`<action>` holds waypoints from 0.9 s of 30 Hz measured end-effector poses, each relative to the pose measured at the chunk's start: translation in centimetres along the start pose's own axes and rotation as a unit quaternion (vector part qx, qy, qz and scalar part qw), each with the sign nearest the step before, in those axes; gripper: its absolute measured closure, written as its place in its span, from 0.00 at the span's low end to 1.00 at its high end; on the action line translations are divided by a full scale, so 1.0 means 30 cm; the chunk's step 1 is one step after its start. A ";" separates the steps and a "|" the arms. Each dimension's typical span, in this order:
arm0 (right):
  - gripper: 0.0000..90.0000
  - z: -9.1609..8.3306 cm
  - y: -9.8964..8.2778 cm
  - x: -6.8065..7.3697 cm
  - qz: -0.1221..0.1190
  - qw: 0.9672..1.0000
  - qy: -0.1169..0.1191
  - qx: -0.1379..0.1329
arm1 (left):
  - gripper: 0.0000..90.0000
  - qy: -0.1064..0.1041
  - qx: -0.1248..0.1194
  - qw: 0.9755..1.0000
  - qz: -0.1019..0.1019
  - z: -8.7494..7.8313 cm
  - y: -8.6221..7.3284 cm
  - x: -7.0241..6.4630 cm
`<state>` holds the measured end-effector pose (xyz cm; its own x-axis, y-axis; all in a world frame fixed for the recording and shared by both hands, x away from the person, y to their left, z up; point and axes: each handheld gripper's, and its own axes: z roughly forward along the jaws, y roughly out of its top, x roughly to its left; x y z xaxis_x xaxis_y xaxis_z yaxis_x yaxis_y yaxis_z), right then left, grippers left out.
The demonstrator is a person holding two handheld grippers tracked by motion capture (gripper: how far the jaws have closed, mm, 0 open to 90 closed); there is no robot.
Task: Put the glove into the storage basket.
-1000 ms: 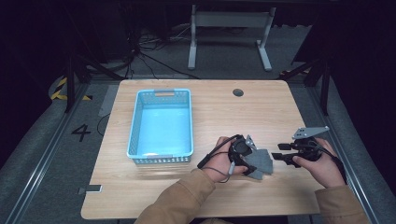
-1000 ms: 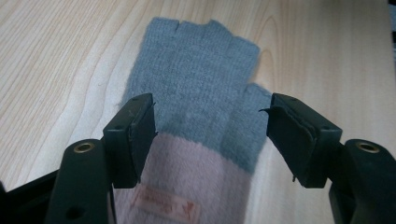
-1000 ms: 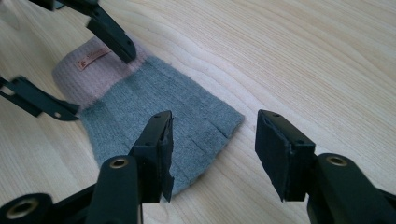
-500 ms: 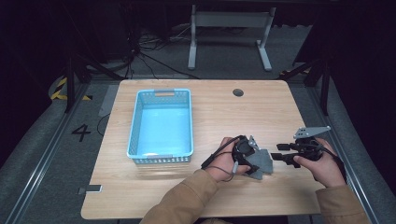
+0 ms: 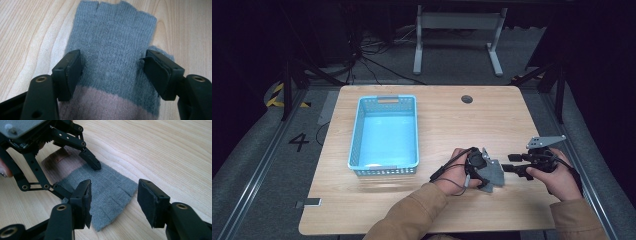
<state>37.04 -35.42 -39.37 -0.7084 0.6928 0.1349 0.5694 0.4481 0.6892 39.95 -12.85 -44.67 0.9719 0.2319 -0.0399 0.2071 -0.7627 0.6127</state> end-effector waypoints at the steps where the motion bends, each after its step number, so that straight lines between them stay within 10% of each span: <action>1: 0.51 -0.001 0.000 0.000 0.000 1.000 0.000 0.000 | 0.36 0.000 -0.002 1.000 -0.001 0.000 -0.003 0.000; 14: 0.51 0.000 0.001 0.009 0.003 1.000 -0.001 0.001 | 0.45 0.012 0.026 0.999 -0.015 -0.010 -0.002 -0.017; 27: 0.51 -0.004 0.000 0.008 0.001 1.000 -0.005 -0.003 | 0.78 -0.011 0.023 1.000 -0.016 -0.031 -0.017 -0.017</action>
<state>36.81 -35.33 -39.26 -0.7028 0.6993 0.1303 0.5693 0.4432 0.6925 39.23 -12.01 -44.24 0.9670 0.2434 -0.0756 0.2419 -0.7828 0.5733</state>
